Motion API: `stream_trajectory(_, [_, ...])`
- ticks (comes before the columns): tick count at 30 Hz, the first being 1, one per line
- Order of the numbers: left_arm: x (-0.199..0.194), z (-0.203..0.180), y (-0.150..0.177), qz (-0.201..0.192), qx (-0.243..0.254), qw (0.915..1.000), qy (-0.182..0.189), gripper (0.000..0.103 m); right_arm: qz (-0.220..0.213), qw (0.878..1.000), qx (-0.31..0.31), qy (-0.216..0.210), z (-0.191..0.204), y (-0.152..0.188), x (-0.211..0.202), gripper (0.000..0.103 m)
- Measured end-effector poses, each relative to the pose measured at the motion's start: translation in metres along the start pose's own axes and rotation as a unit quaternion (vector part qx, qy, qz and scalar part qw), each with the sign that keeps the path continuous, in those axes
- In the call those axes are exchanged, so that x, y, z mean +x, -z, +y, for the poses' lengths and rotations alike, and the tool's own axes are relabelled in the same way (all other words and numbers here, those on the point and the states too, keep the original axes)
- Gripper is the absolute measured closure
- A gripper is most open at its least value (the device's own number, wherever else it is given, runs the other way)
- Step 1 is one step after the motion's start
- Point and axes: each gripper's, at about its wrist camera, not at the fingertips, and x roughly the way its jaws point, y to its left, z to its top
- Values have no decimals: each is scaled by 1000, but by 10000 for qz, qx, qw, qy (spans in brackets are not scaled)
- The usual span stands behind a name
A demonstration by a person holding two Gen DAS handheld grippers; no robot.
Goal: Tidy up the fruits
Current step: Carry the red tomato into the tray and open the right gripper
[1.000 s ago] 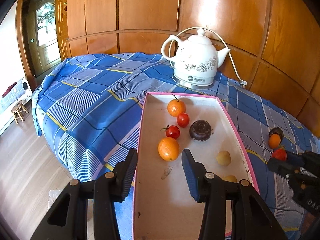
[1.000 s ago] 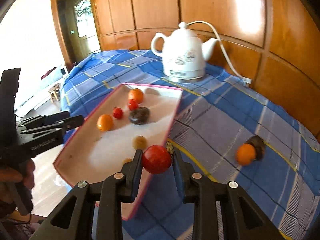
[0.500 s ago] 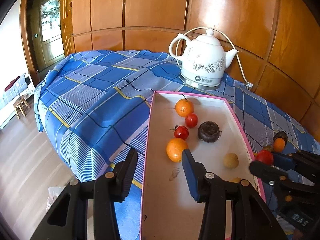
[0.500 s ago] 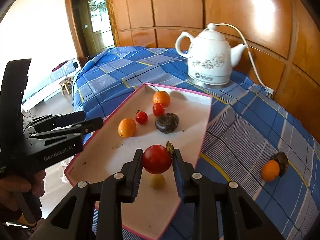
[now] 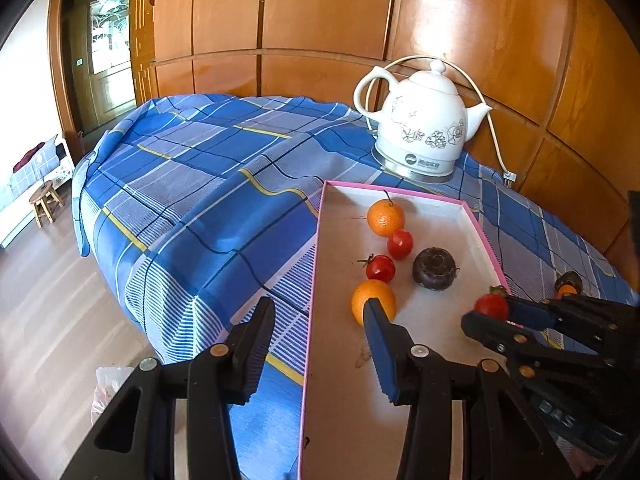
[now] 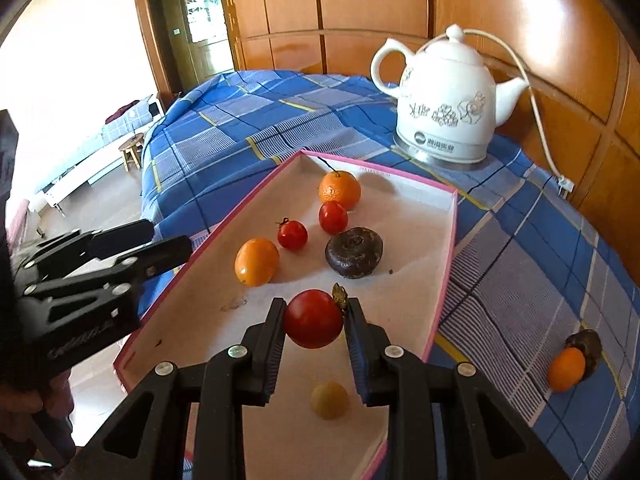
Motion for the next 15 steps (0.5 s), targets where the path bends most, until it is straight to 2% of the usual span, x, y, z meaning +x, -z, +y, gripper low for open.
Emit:
stream_trajectory(7, [2, 4, -1, 26, -52, 10000, -11, 56, 441, 9989, 161, -22, -5, -7, 38, 72])
stream_trajectory(15, [-1, 1, -1, -4, -16, 10000, 6, 56, 289, 9986, 419, -117, -11, -4, 32, 72])
